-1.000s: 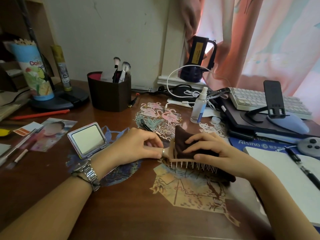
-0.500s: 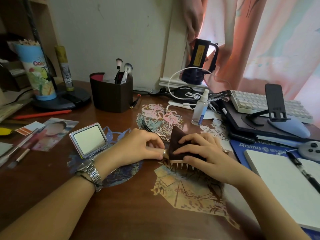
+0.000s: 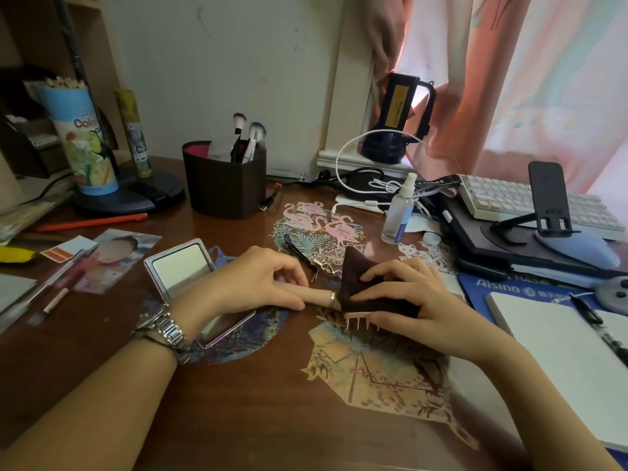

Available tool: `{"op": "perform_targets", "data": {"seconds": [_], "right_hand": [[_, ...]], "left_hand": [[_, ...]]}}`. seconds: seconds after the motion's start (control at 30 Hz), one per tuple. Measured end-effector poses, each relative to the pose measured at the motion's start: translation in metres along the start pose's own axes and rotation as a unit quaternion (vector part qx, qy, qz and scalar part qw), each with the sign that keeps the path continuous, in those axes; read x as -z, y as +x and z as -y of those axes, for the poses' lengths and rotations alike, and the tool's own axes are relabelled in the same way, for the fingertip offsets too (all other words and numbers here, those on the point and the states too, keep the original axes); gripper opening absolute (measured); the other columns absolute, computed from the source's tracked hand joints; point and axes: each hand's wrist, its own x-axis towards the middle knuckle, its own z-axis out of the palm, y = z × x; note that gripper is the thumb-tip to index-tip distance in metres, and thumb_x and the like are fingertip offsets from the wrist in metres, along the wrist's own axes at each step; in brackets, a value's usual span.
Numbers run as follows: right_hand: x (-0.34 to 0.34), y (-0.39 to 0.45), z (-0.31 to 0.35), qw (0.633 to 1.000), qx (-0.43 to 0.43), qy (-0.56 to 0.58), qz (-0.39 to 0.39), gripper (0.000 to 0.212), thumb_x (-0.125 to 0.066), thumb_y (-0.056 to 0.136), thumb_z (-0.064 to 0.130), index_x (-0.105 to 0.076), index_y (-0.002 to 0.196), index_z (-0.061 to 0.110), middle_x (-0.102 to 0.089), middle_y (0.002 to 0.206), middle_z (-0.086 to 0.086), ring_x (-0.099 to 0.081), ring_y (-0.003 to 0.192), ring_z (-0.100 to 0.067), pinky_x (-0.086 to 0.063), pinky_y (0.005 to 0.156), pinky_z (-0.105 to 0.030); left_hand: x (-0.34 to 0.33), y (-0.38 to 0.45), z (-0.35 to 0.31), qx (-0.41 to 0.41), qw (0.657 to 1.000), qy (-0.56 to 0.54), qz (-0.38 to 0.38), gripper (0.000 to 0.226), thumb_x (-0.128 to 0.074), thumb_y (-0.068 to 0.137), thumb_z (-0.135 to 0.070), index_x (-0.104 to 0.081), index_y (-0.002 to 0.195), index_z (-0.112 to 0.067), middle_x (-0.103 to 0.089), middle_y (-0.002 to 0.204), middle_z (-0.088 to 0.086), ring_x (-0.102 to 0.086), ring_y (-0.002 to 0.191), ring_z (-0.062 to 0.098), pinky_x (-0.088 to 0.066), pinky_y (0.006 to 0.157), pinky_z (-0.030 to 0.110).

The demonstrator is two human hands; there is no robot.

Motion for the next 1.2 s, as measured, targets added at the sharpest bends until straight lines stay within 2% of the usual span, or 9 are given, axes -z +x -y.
{"op": "perform_targets", "data": {"seconds": [0.1, 0.3, 0.53, 0.6, 0.77, 0.83, 0.97, 1.07, 1.2], "right_hand": [[0.006, -0.005, -0.006, 1.000, -0.010, 0.026, -0.014, 0.034, -0.048, 0.081, 0.060, -0.059, 0.112, 0.056, -0.044, 0.121, 0.034, -0.032, 0.117, 0.001, -0.025, 0.098, -0.027], [0.018, -0.015, -0.016, 0.997, -0.033, 0.066, -0.012, 0.024, -0.064, 0.079, 0.053, -0.067, 0.103, 0.051, -0.050, 0.118, 0.030, -0.037, 0.118, -0.004, -0.030, 0.104, -0.037], [0.024, -0.022, -0.024, 0.997, -0.048, 0.059, -0.016, 0.028, -0.064, 0.070, 0.057, -0.068, 0.097, 0.053, -0.051, 0.115, 0.029, -0.039, 0.115, -0.003, -0.032, 0.103, -0.044], [0.023, -0.023, -0.025, 0.997, -0.047, 0.056, -0.018, 0.029, -0.063, 0.069, 0.058, -0.069, 0.097, 0.052, -0.051, 0.114, 0.029, -0.039, 0.114, -0.003, -0.032, 0.103, -0.044], [0.023, -0.022, -0.026, 0.997, -0.046, 0.064, -0.026, 0.027, -0.065, 0.069, 0.055, -0.070, 0.095, 0.051, -0.052, 0.114, 0.028, -0.041, 0.114, -0.004, -0.033, 0.103, -0.044], [0.022, -0.021, -0.026, 0.996, -0.046, 0.066, -0.028, 0.025, -0.066, 0.069, 0.054, -0.070, 0.094, 0.051, -0.053, 0.114, 0.028, -0.041, 0.114, -0.004, -0.033, 0.103, -0.044], [0.021, -0.021, -0.025, 0.996, -0.043, 0.065, -0.034, 0.024, -0.065, 0.070, 0.054, -0.071, 0.093, 0.050, -0.053, 0.113, 0.028, -0.041, 0.113, -0.004, -0.033, 0.102, -0.042], [0.021, -0.020, -0.025, 0.996, -0.039, 0.063, -0.045, 0.021, -0.064, 0.073, 0.050, -0.072, 0.093, 0.049, -0.055, 0.110, 0.026, -0.044, 0.109, -0.005, -0.036, 0.099, -0.040], [0.019, -0.017, -0.024, 0.997, -0.027, 0.058, -0.042, 0.017, -0.068, 0.080, 0.034, -0.074, 0.093, 0.043, -0.060, 0.108, 0.025, -0.049, 0.105, -0.006, -0.042, 0.094, -0.038]], "left_hand": [[-0.005, 0.001, -0.004, -0.023, 1.000, -0.013, -0.011, 0.021, -0.081, 0.072, -0.030, -0.073, 0.091, -0.028, -0.068, 0.085, -0.011, -0.060, 0.080, 0.006, -0.045, 0.065, 0.013], [-0.021, 0.007, -0.012, -0.064, 0.997, 0.000, -0.034, 0.021, -0.079, 0.074, -0.032, -0.072, 0.093, -0.028, -0.067, 0.086, -0.010, -0.058, 0.079, 0.007, -0.044, 0.066, 0.021], [-0.041, 0.012, -0.021, -0.087, 0.993, 0.030, -0.072, 0.022, -0.078, 0.074, -0.037, -0.072, 0.093, -0.028, -0.063, 0.086, -0.011, -0.055, 0.083, 0.004, -0.042, 0.070, 0.022], [-0.041, 0.014, -0.022, -0.075, 0.995, 0.019, -0.056, 0.025, -0.078, 0.075, -0.036, -0.071, 0.097, -0.026, -0.064, 0.090, -0.009, -0.056, 0.086, 0.006, -0.043, 0.073, 0.023], [-0.018, 0.008, -0.019, -0.040, 0.999, 0.011, 0.029, 0.047, -0.078, 0.073, -0.041, -0.062, 0.117, -0.031, -0.059, 0.107, -0.018, -0.054, 0.099, -0.004, -0.042, 0.079, 0.008], [-0.004, 0.002, -0.014, -0.010, 1.000, 0.013, 0.018, 0.045, -0.080, 0.072, -0.038, -0.062, 0.113, -0.033, -0.060, 0.106, -0.020, -0.056, 0.098, -0.005, -0.045, 0.082, 0.010], [0.015, -0.007, -0.002, 0.038, 0.999, 0.000, 0.002, 0.031, -0.084, 0.068, -0.034, -0.068, 0.094, -0.034, -0.068, 0.089, -0.014, -0.064, 0.083, 0.002, -0.054, 0.080, 0.024], [0.015, -0.007, -0.001, 0.041, 0.999, -0.003, 0.007, 0.027, -0.086, 0.065, -0.033, -0.071, 0.088, -0.033, -0.070, 0.083, -0.012, -0.066, 0.079, 0.003, -0.055, 0.075, 0.022], [0.008, -0.006, -0.005, 0.027, 0.999, -0.014, -0.013, 0.024, -0.086, 0.066, -0.028, -0.073, 0.086, -0.030, -0.069, 0.077, -0.012, -0.065, 0.075, 0.005, -0.051, 0.067, 0.015]]}}
